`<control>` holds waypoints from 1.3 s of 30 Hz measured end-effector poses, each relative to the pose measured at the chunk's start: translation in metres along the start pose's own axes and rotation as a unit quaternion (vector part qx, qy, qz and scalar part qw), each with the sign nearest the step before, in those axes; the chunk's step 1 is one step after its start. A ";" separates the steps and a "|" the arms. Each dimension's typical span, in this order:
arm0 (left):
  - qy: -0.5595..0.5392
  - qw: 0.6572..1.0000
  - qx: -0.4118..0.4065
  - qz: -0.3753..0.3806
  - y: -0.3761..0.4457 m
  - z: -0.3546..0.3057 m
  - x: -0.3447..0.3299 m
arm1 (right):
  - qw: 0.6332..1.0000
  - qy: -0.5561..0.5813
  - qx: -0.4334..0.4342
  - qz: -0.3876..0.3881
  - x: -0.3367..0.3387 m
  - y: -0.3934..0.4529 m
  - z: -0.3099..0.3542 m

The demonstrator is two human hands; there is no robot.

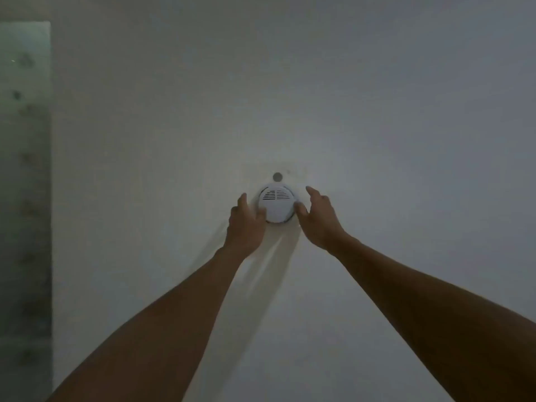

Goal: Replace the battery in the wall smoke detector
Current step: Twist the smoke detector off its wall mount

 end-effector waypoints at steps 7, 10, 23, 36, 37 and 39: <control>-0.096 0.995 0.022 0.025 0.017 0.001 -0.005 | 0.993 0.099 -0.061 -0.020 -0.023 0.026 -0.006; -0.147 0.988 0.052 0.022 0.019 0.002 -0.007 | 0.986 0.138 -0.080 -0.041 -0.021 0.029 -0.008; -0.232 0.969 0.070 0.052 0.001 0.003 -0.010 | 0.971 0.221 -0.081 -0.039 -0.011 0.009 -0.015; -0.244 0.959 0.065 0.125 -0.085 0.024 -0.035 | 0.971 0.221 -0.095 -0.003 -0.005 -0.076 -0.049; -0.245 0.958 0.067 0.129 -0.095 0.028 -0.038 | 0.969 0.224 -0.102 -0.001 -0.006 -0.086 -0.055; -0.246 0.957 0.069 0.139 -0.119 0.038 -0.044 | 0.967 0.228 -0.115 0.006 -0.007 -0.111 -0.066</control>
Point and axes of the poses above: each hand's wrist, its own y-axis towards the middle knuckle, its own x-axis out of the back of the hand, z = x × y, the point moved 7 cm from there along y, towards the middle knuckle, and after that the axes turned 6 degrees about y, right-handed, at the moved point
